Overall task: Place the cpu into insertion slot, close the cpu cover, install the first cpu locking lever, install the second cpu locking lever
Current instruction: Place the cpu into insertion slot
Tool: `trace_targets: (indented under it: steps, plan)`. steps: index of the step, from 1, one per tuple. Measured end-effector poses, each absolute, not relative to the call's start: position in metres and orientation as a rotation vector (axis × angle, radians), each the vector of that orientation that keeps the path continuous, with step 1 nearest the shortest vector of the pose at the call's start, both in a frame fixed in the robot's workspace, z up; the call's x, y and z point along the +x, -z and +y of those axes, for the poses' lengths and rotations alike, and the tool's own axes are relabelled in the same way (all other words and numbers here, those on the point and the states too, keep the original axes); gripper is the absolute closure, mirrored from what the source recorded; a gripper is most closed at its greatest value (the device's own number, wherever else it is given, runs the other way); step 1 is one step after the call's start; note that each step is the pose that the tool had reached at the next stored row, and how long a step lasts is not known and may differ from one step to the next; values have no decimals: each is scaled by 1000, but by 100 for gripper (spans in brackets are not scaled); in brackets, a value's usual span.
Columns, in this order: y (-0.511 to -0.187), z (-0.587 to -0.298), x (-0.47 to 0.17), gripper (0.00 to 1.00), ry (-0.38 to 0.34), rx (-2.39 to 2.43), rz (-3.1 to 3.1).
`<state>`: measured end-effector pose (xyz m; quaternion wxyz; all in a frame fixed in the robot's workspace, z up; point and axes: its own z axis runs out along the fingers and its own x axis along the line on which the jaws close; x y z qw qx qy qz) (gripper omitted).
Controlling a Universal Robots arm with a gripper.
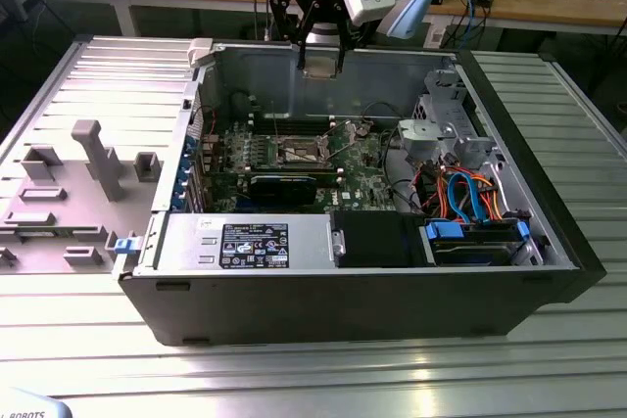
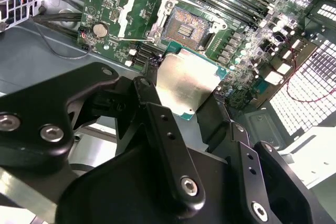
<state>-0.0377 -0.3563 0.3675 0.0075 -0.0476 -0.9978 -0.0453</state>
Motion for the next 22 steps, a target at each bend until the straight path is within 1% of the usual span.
trace_targets:
  steps: [22]
  plan:
    - [-367, -356, -38, 46, 142, -269, -3115]
